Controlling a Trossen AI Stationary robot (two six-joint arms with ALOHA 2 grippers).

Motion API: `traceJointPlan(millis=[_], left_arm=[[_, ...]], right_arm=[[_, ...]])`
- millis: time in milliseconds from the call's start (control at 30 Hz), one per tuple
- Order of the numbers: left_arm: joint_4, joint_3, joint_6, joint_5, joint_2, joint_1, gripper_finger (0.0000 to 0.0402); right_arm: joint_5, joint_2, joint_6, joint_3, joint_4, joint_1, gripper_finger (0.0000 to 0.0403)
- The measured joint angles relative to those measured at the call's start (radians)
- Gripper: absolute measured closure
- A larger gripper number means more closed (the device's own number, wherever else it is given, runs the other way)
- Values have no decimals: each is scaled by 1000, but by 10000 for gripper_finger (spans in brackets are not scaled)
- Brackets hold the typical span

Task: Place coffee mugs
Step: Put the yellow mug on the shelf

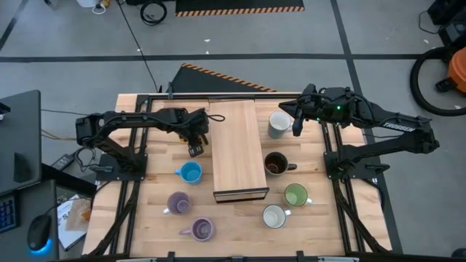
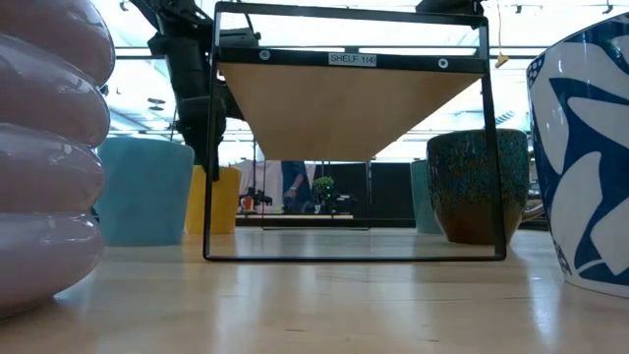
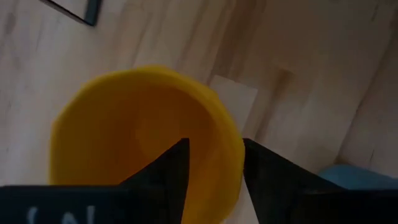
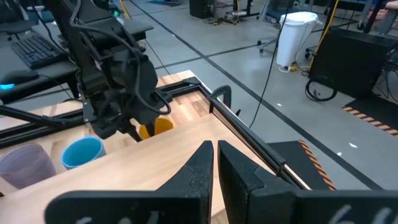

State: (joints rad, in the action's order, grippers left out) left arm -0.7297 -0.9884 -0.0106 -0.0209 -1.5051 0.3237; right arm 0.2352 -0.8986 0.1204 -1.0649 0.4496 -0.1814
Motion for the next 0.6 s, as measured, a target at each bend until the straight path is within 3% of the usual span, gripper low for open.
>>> traceJointPlan(millis=[467, 600], left_arm=[[-21, 14, 8, -27, 1, -1, 370], [-110, -14, 39, -19, 8, 15, 373]], right_arm=[[0, 0, -11, 0, -10, 0, 373], [0, 0, -9, 0, -11, 0, 373]])
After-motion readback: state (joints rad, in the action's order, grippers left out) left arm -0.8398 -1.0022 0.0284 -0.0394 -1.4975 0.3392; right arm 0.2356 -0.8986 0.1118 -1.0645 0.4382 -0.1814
